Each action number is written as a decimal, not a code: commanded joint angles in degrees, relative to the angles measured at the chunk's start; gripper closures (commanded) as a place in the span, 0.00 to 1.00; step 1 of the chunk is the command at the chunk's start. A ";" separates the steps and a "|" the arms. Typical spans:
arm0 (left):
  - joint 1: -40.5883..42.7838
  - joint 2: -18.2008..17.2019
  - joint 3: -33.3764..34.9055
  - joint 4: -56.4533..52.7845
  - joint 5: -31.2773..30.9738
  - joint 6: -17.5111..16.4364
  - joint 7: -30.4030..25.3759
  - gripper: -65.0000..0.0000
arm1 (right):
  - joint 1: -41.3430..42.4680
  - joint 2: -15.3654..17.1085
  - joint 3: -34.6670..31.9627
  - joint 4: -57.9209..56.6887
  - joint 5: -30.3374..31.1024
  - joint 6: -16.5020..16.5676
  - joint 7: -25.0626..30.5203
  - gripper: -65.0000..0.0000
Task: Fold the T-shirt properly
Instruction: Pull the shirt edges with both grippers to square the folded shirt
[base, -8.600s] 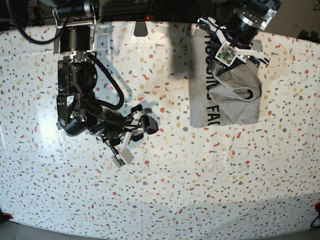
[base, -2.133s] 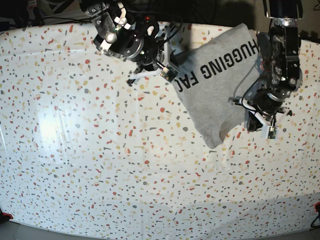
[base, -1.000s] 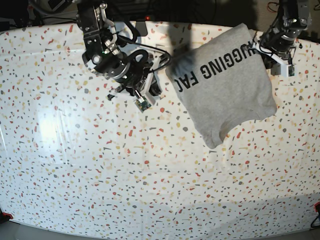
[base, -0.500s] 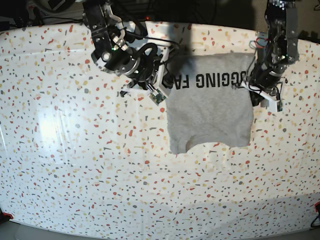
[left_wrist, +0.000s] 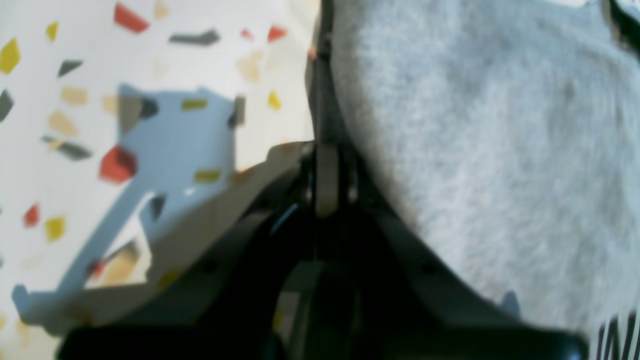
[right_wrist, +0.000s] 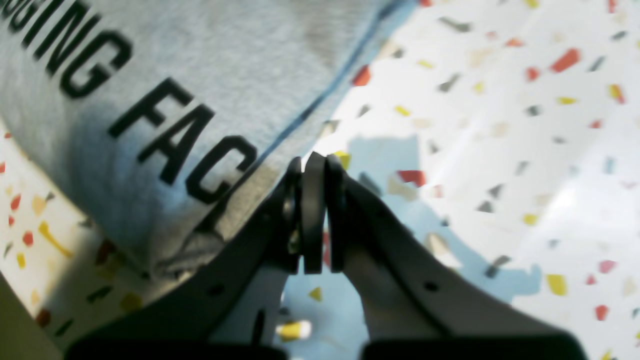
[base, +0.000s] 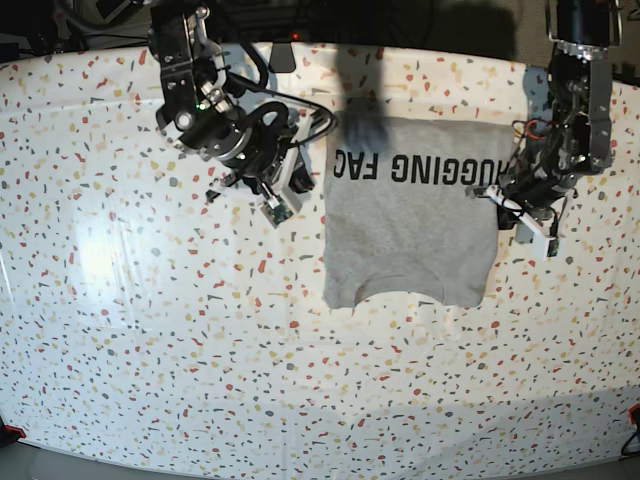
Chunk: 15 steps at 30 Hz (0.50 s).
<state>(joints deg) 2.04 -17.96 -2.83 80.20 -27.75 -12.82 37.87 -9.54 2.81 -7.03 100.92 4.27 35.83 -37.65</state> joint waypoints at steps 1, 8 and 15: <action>0.09 -1.46 -0.13 1.27 -0.48 0.37 1.18 1.00 | 0.68 -0.09 0.52 1.38 0.83 0.39 1.25 1.00; 3.78 -6.10 -0.13 8.90 -3.56 0.39 1.11 1.00 | 0.63 -0.11 1.14 2.19 0.90 0.39 1.18 1.00; 10.58 -6.82 -2.58 22.62 -0.17 3.28 -0.46 1.00 | -2.34 0.07 1.95 10.82 0.94 0.39 -3.82 1.00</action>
<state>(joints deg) 13.21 -23.92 -4.80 101.89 -27.94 -9.54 38.83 -12.10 2.83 -5.15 110.65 4.49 36.05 -42.52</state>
